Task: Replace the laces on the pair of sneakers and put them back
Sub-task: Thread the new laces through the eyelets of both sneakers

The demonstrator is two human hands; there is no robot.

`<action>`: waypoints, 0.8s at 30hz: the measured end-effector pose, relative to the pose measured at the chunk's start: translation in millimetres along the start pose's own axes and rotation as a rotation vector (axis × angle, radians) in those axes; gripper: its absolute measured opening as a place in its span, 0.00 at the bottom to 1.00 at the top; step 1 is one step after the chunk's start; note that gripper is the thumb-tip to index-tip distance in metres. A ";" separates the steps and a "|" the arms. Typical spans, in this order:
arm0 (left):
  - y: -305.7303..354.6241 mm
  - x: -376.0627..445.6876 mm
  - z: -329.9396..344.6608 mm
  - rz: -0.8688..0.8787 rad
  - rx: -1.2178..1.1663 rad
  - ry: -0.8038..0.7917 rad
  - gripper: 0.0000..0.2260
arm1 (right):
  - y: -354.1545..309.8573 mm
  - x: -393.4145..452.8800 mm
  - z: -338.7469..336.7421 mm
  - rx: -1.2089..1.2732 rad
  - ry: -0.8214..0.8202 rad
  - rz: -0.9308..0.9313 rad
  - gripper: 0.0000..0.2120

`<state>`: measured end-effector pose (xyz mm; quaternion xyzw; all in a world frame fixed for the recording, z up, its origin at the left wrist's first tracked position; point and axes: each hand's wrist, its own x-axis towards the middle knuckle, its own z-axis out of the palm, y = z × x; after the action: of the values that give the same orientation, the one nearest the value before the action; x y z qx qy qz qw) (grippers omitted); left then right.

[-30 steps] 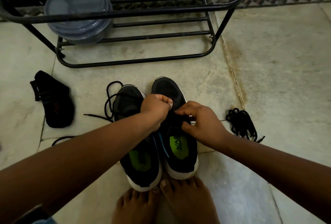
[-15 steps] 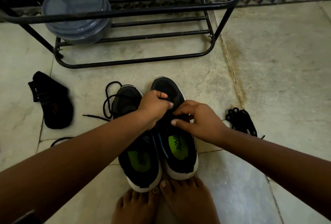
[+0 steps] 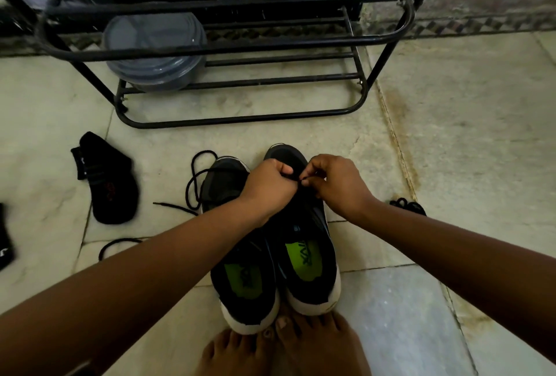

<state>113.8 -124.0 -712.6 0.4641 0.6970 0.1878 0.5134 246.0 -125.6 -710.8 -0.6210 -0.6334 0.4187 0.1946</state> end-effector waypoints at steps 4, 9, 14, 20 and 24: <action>21.4 -10.3 -19.6 0.004 0.024 0.010 0.12 | -15.7 -5.2 -9.9 -0.096 0.003 -0.122 0.08; 34.2 -25.4 -27.7 -0.070 -0.116 -0.086 0.09 | -30.2 -18.8 -18.3 -0.079 0.034 -0.141 0.09; 33.8 -34.2 -41.6 -0.046 -0.148 -0.070 0.12 | -40.0 -34.9 -30.3 -0.031 0.090 -0.113 0.11; 59.3 -51.2 -64.0 0.139 -0.228 -0.044 0.14 | -83.3 -56.5 -52.8 0.046 0.138 -0.225 0.13; 95.6 -75.3 -84.3 0.359 -0.267 -0.001 0.13 | -134.5 -69.8 -88.4 0.092 0.260 -0.357 0.13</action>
<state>85.3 -121.5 -567.3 0.5089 0.5717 0.3665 0.5291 240.5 -149.9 -537.2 -0.5384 -0.6830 0.3226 0.3737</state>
